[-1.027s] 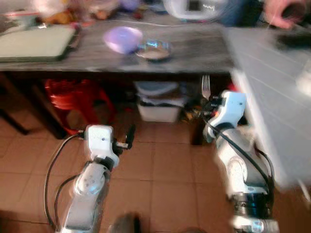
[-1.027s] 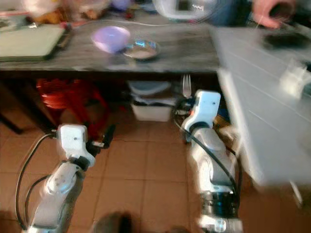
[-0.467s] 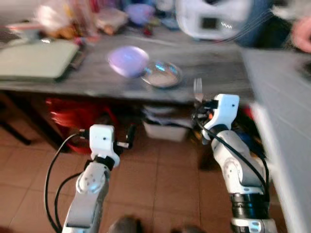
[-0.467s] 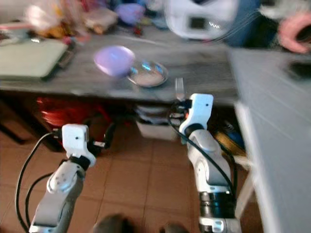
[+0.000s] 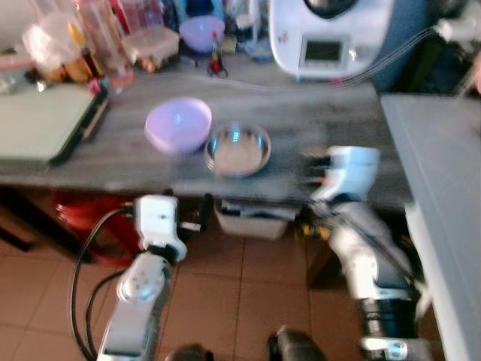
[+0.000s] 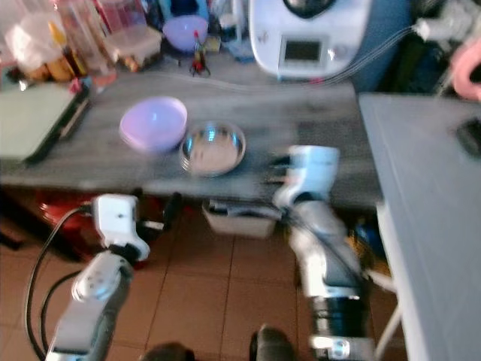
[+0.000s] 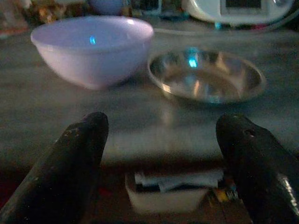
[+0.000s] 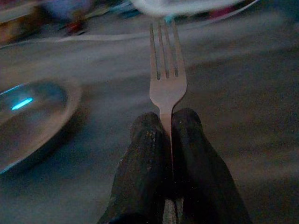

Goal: Setting the table

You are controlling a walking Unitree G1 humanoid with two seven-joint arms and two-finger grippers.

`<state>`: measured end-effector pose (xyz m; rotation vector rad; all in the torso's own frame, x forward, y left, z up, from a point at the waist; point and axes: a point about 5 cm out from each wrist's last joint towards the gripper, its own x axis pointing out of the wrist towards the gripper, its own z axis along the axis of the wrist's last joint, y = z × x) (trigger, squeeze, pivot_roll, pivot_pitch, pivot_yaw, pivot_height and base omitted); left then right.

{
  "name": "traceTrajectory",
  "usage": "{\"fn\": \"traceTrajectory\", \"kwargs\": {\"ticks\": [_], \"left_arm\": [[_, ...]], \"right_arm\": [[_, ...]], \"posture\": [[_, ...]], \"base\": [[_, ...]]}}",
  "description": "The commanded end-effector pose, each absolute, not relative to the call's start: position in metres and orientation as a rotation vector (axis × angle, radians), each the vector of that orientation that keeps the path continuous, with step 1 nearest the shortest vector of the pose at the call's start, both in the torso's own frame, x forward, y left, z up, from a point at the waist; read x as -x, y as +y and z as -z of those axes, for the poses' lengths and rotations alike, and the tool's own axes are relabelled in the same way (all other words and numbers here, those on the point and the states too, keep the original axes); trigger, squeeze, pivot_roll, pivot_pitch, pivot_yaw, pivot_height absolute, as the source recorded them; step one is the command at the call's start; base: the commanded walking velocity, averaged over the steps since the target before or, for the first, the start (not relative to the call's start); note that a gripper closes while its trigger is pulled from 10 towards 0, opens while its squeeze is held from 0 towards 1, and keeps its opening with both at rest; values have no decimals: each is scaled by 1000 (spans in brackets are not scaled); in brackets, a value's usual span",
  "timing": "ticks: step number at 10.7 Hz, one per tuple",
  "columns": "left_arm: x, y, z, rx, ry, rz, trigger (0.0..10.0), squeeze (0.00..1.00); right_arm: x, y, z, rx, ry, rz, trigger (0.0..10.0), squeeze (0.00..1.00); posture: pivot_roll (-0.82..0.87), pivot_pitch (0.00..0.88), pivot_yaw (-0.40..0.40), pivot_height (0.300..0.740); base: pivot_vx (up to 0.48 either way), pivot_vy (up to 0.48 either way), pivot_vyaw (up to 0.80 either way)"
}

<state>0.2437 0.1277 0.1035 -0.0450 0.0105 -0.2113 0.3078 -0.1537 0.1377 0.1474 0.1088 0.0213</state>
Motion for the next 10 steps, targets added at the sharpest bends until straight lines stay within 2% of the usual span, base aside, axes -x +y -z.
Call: {"fn": "traceTrajectory", "kwargs": {"ticks": [1, 3, 5, 10], "left_arm": [[-239, 139, -101, 38, 21, 188, 10000, 0], [-236, 142, -100, 32, 33, 180, 10000, 0], [-233, 143, -100, 27, 40, 179, 10000, 0], [-223, 148, -102, 13, 67, 202, 10000, 0]], "right_arm": [[-309, -151, -142, -151, 82, -6, 0, 0], [-310, -159, -136, -167, 120, 38, 0, 0], [-313, -158, -132, -190, 156, 17, 0, 0], [-342, -161, -135, -299, 217, 44, 0, 0]], "posture": [[-7, 86, 41, 740], [-2, 96, 43, 740], [5, 107, 49, 740], [41, 156, 72, 740]], "base": [[0, 0, 0], [0, 0, 0], [0, 0, 0], [0, 0, 0]]}}
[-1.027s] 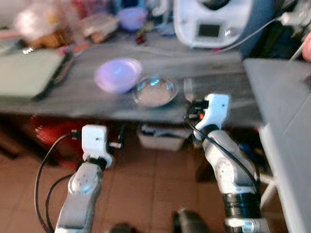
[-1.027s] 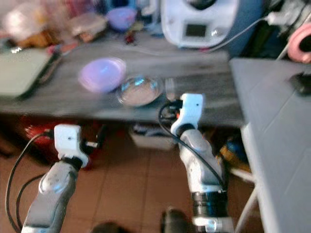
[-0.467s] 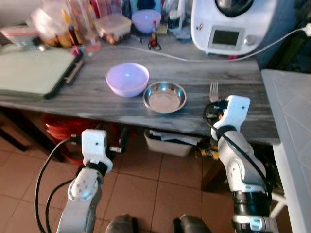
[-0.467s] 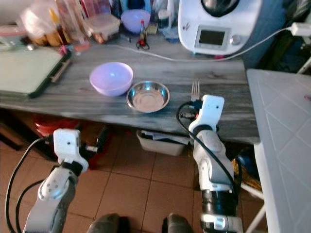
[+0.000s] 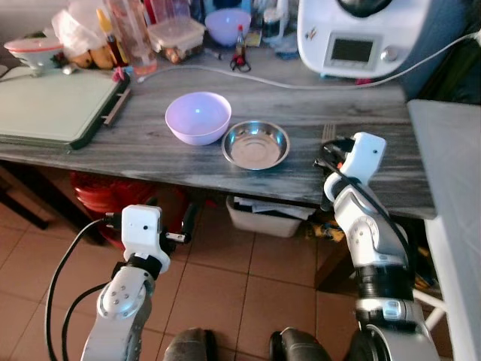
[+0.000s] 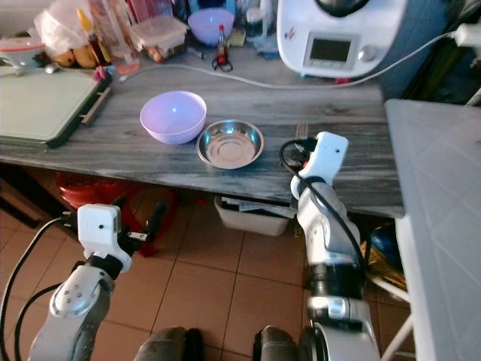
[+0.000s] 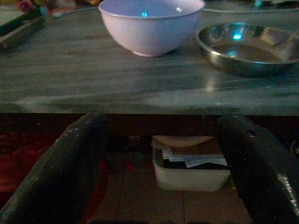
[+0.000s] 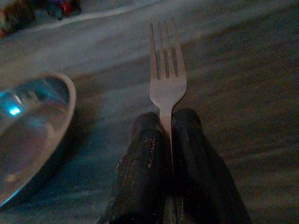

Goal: Setting the table

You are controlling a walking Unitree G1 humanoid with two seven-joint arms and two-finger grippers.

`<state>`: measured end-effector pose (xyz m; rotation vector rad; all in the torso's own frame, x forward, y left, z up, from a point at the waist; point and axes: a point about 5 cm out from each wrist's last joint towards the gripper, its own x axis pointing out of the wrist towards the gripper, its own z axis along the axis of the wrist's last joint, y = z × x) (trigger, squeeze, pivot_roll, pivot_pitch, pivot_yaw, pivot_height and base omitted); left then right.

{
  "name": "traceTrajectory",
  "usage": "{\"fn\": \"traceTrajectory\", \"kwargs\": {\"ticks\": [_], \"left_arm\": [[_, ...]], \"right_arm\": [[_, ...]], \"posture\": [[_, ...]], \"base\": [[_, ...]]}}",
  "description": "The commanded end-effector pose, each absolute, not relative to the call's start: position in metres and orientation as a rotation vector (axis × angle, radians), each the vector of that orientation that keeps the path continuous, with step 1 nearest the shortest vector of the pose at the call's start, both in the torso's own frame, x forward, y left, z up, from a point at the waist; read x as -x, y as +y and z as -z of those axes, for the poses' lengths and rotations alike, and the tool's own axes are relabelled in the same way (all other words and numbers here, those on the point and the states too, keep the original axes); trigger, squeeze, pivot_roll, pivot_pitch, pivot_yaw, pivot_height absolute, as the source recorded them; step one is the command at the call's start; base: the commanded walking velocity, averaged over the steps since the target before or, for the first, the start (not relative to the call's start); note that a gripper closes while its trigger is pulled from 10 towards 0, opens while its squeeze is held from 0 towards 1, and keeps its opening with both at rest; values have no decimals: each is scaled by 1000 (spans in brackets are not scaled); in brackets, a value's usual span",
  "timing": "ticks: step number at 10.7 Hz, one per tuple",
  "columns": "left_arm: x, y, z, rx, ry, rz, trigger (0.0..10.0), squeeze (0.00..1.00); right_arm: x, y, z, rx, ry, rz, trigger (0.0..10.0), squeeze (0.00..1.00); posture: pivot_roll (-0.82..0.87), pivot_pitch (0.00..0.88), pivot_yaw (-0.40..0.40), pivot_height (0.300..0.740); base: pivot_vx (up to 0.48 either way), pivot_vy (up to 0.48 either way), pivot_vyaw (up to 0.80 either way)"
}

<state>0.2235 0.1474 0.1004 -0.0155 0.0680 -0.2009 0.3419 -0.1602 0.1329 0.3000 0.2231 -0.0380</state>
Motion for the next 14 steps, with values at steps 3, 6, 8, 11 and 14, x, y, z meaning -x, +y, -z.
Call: {"fn": "traceTrajectory", "kwargs": {"ticks": [3, 6, 8, 11, 14], "left_arm": [[-217, 148, -103, 8, 87, 219, 10000, 0], [-215, 148, -102, 8, 103, 230, 10000, 0], [-215, 147, -102, 8, 108, 233, 10000, 0], [-216, 146, -101, 9, 110, 237, 10000, 0], [-217, 145, -101, 12, 107, 235, 10000, 0]], "right_arm": [[-356, -146, -136, -337, 253, 16, 0, 0], [-363, -136, -135, -362, 269, 13, 902, 0], [-363, -132, -132, -370, 282, 5, 4627, 0], [-359, -140, -129, -342, 280, 31, 10000, 1000], [-357, -147, -140, -299, 223, 32, 10000, 1000]], "posture": [[59, 176, 74, 740], [62, 181, 73, 740], [59, 179, 69, 740], [52, 172, 66, 740], [48, 171, 63, 740]], "base": [[0, 0, 0], [0, 0, 0], [0, 0, 0], [0, 0, 0], [0, 0, 0]]}}
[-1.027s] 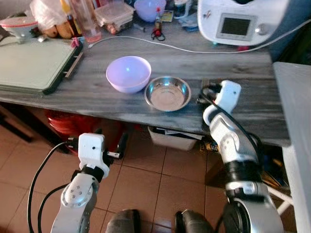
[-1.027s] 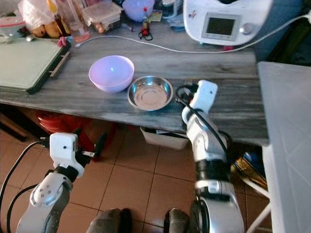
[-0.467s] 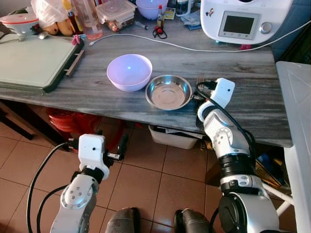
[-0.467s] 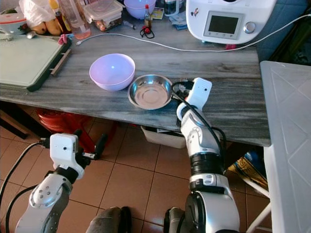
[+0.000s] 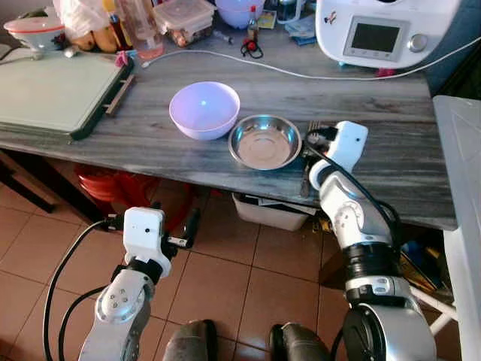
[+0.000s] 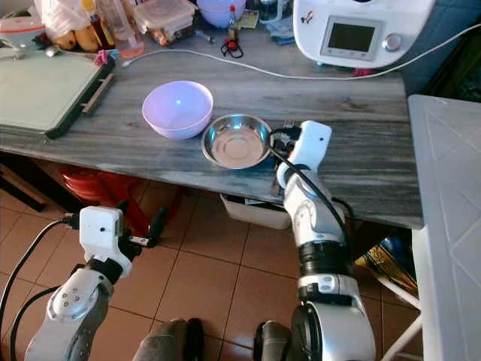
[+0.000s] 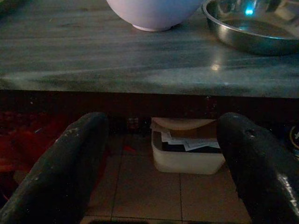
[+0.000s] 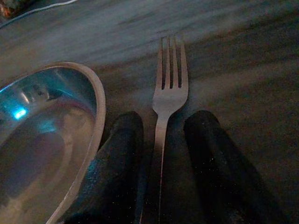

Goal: Setting the table

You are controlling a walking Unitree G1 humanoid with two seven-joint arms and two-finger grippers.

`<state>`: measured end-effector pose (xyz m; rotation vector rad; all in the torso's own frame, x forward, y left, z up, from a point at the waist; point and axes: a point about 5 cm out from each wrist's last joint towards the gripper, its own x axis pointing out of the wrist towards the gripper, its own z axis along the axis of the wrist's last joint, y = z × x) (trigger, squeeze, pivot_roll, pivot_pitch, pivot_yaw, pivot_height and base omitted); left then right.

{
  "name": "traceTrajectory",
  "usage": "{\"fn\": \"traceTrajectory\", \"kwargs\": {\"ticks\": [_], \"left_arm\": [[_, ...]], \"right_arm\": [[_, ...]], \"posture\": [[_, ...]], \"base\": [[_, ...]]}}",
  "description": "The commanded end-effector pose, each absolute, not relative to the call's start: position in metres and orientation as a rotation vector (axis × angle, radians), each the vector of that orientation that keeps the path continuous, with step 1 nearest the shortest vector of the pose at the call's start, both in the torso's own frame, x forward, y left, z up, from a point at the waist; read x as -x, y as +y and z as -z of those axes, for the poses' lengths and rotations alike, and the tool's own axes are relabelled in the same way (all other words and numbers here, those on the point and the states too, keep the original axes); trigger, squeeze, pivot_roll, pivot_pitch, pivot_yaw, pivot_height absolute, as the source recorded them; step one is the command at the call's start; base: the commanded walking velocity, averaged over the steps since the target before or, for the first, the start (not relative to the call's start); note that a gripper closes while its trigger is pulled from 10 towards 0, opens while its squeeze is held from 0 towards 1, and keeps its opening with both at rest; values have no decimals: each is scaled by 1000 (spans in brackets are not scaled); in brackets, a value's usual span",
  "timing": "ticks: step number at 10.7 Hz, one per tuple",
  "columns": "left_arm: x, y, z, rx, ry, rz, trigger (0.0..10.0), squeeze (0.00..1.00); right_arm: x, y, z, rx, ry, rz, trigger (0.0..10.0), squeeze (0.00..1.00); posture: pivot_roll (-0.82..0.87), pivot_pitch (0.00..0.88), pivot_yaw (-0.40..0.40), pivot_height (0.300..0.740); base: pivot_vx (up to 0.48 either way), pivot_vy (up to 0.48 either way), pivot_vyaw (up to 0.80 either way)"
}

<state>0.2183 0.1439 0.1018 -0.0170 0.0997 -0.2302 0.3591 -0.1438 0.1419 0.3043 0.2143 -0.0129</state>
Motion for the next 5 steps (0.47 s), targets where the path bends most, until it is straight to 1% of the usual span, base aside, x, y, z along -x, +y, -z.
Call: {"fn": "traceTrajectory", "kwargs": {"ticks": [1, 3, 5], "left_arm": [[-217, 145, -101, 12, 105, 234, 10000, 0], [-217, 146, -103, 8, 100, 217, 10000, 0], [-217, 149, -101, 3, 111, 176, 10000, 0]], "right_arm": [[-356, -150, -142, -291, 210, 33, 10000, 1000], [-349, -158, -153, -256, 162, 36, 10000, 1000], [-335, -162, -169, -230, 20, 16, 10000, 1000]], "posture": [[47, 170, 62, 740], [42, 168, 57, 740], [36, 160, 53, 740]], "base": [[0, 0, 0], [0, 0, 0], [0, 0, 0]]}}
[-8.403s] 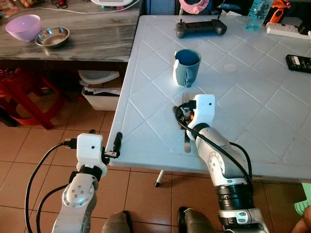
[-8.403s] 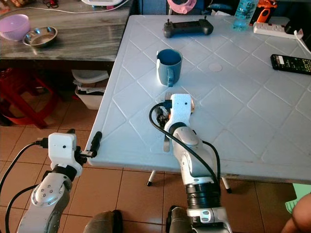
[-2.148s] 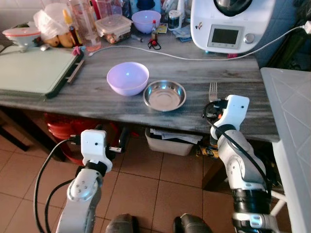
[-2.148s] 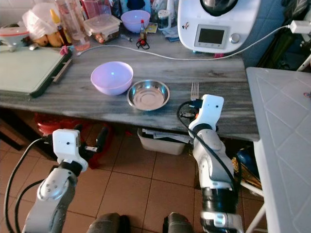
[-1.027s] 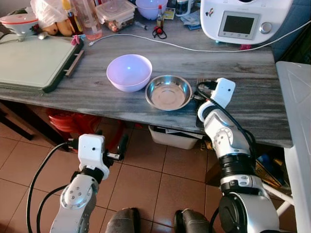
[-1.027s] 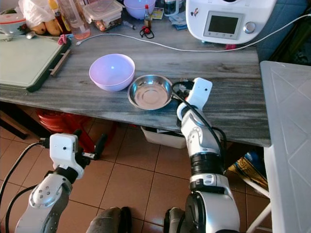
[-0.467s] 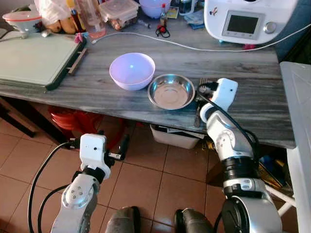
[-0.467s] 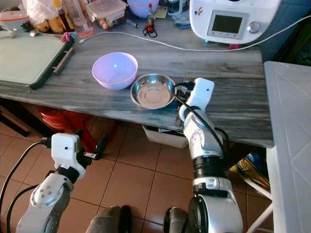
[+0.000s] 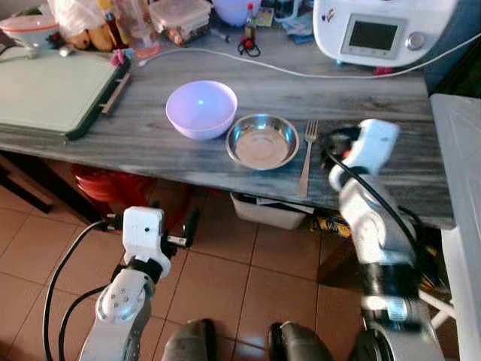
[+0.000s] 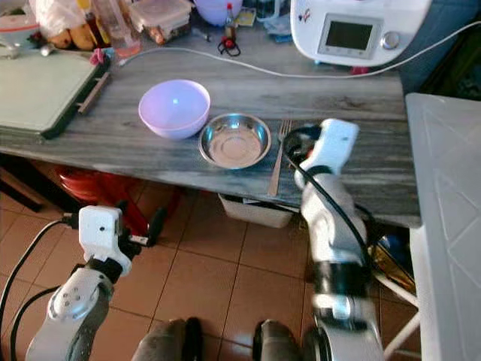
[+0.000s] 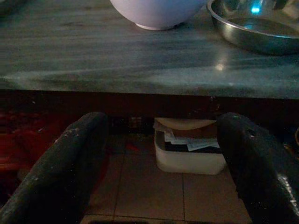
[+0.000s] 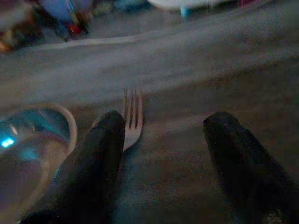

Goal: Setting the table

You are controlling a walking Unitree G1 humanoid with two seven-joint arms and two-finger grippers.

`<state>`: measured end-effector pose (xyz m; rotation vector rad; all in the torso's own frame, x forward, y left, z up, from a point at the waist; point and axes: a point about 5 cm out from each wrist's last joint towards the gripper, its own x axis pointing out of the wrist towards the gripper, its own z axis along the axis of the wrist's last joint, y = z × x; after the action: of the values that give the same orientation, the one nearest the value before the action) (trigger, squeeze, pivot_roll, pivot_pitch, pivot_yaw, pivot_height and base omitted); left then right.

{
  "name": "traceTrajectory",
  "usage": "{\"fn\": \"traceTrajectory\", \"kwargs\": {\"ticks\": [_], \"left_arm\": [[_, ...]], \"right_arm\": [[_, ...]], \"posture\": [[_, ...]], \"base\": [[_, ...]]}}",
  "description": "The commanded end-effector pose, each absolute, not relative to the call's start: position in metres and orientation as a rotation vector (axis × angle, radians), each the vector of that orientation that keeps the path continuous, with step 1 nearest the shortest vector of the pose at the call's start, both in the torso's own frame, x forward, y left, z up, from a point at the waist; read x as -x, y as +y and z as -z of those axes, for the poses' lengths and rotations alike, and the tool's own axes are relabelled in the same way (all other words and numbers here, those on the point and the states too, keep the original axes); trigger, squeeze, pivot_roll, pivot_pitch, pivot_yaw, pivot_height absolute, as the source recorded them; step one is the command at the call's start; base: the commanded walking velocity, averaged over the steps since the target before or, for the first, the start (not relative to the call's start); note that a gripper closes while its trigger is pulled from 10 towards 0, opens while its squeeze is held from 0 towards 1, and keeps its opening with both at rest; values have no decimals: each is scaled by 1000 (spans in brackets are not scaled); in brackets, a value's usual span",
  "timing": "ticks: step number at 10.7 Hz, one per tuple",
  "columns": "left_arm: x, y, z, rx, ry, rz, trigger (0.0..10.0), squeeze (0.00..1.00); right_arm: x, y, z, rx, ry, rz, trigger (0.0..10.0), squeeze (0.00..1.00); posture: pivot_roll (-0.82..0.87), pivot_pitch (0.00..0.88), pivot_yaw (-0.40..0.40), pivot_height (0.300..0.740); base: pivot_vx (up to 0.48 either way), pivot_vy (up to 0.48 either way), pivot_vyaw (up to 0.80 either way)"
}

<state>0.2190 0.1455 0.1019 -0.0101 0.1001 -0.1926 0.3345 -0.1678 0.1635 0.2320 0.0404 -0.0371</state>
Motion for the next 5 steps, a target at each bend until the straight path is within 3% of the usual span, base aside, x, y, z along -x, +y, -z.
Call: {"fn": "traceTrajectory", "kwargs": {"ticks": [1, 3, 4, 5], "left_arm": [[-218, 152, -100, -2, 115, 153, 10000, 0], [-217, 154, -98, 12, 118, 145, 10000, 0], [-215, 155, -96, 14, 124, 145, 10000, 0], [-217, 155, -95, 15, 127, 145, 10000, 0]], "right_arm": [[-328, -164, -172, -216, -22, 15, 10000, 1000], [-310, -163, -175, -174, -84, -1, 10000, 1000], [-299, -163, -169, -161, -81, -11, 10000, 788], [-287, -164, -161, -155, -67, -13, 10000, 0]], "posture": [[30, 139, 49, 740], [13, 102, 43, 740], [6, 95, 42, 740], [-3, 86, 41, 740]], "base": [[0, 0, 0], [0, 0, 0], [-247, 0, 0], [-281, 0, 0]]}}
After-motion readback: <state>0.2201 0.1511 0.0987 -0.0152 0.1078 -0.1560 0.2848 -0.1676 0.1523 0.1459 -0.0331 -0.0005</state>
